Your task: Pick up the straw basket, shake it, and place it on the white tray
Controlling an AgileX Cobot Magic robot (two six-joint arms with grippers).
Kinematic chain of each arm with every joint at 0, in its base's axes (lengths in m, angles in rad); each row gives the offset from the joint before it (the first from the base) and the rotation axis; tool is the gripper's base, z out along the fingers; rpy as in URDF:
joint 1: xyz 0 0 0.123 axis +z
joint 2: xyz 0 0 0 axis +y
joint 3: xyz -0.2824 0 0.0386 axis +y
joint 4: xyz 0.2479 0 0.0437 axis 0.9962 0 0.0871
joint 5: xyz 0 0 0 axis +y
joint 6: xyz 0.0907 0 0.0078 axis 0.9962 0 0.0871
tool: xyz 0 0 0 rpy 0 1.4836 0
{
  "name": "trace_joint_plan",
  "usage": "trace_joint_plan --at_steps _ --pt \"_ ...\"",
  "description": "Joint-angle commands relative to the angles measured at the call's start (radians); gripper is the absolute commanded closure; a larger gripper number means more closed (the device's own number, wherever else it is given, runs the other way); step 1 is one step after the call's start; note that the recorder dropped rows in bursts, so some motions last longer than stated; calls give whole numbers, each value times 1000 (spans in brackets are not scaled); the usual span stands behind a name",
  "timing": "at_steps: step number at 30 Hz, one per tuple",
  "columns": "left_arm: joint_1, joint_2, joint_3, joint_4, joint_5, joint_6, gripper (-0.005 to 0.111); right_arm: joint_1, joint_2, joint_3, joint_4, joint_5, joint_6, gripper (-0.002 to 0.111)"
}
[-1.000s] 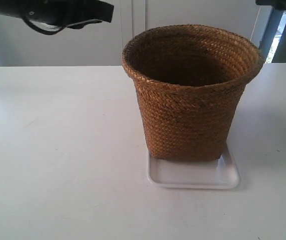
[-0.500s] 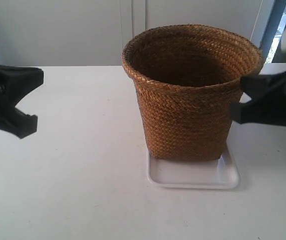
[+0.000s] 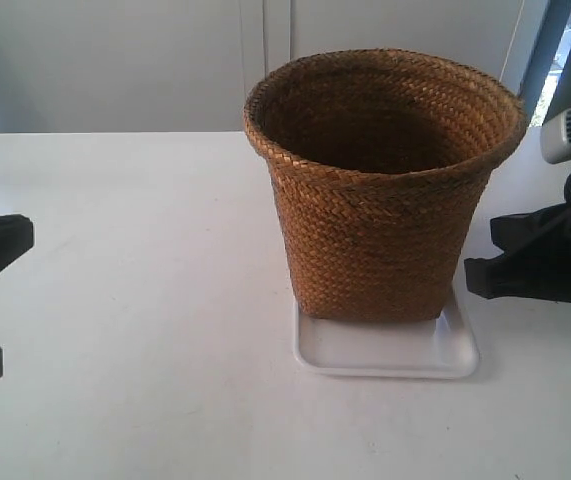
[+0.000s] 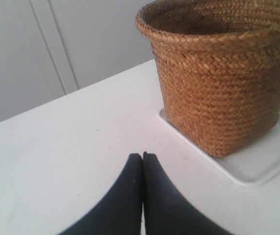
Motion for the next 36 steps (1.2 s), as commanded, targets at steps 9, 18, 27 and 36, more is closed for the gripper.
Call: trace_joint_plan --at_steps 9,18,27,36 --pt "41 -23 76 2 99 -6 106 1 -5 4 -5 3 0 108" --pt "213 -37 210 2 70 -73 106 1 -5 4 -5 3 0 108" --pt "366 -274 282 2 118 -112 106 1 -5 4 -5 3 0 108" --pt "384 -399 352 2 263 -119 106 1 -5 4 -5 3 0 108"
